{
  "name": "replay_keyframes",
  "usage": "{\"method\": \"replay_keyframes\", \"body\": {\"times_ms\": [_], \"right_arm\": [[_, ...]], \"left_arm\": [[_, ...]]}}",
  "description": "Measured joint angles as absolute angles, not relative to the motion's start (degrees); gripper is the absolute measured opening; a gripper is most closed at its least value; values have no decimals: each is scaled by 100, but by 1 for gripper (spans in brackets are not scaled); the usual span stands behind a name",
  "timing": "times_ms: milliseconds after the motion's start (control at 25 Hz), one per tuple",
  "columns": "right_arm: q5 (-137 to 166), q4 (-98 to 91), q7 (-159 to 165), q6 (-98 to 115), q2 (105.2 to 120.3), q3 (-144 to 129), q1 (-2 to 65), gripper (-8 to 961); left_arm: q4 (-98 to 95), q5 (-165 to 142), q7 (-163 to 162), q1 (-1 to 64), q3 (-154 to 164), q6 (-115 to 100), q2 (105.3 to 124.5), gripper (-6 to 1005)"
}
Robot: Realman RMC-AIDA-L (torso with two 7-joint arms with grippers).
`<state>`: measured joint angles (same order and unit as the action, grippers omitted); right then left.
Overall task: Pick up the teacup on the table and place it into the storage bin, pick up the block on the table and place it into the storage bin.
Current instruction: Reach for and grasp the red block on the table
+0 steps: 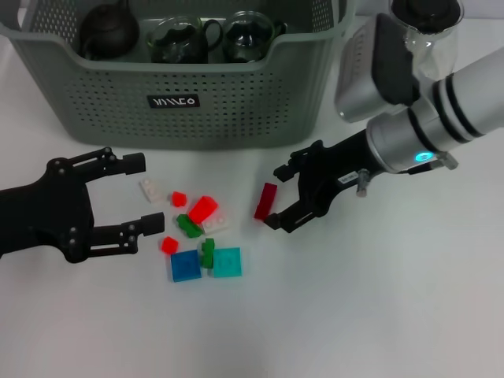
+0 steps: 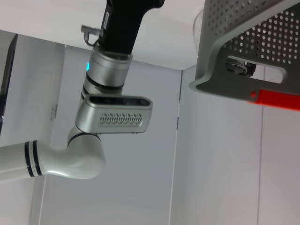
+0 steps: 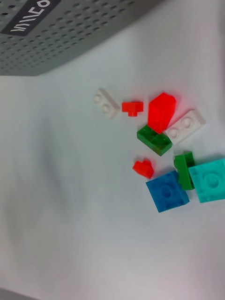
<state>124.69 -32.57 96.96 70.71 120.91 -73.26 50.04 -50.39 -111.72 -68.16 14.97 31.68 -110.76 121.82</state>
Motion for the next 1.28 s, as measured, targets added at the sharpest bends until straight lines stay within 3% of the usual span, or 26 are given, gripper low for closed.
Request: {"method": "replay_keyframes", "body": {"times_ms": [1280], "right_arm": [[11759, -3127, 9835, 5830, 12147, -8837, 5039, 924]], "left_arm": [[-4886, -11153, -6802, 1645, 3164, -10856, 12173, 846]]}}
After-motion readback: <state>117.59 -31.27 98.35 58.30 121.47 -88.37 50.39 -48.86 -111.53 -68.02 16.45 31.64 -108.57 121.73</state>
